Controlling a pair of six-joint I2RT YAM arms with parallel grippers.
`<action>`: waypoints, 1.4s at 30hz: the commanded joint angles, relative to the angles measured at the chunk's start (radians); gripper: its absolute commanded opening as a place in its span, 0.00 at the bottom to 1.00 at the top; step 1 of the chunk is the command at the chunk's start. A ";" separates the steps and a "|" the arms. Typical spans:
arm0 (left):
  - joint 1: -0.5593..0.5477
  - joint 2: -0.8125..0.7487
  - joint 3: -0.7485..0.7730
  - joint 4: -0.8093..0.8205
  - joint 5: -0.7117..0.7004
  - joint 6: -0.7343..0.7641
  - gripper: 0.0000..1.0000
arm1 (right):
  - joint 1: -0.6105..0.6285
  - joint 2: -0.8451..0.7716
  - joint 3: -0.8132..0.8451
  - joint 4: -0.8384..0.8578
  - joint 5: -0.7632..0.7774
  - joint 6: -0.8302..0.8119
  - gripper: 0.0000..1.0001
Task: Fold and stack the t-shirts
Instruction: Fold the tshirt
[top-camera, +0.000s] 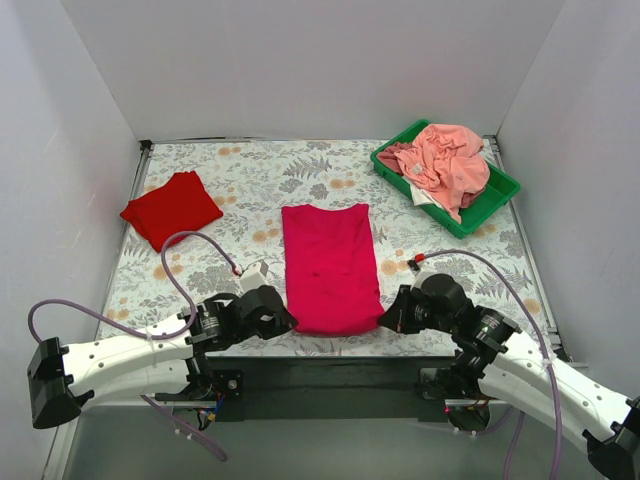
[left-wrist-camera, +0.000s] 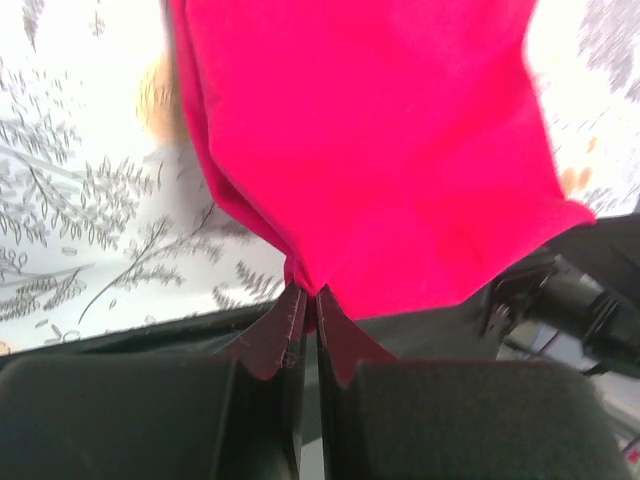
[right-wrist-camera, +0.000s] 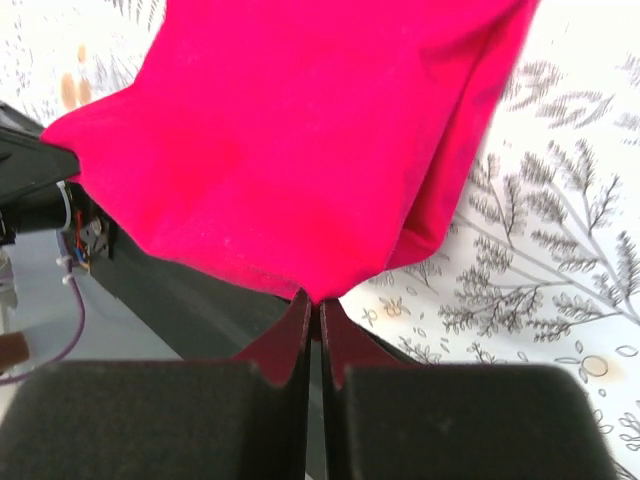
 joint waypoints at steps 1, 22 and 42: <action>-0.005 -0.006 0.063 -0.034 -0.173 -0.015 0.00 | 0.006 0.043 0.103 -0.005 0.113 -0.058 0.01; 0.308 0.271 0.325 0.190 -0.141 0.299 0.00 | -0.165 0.402 0.433 0.091 0.153 -0.262 0.01; 0.585 0.497 0.472 0.271 -0.012 0.417 0.00 | -0.365 0.729 0.675 0.199 -0.127 -0.382 0.01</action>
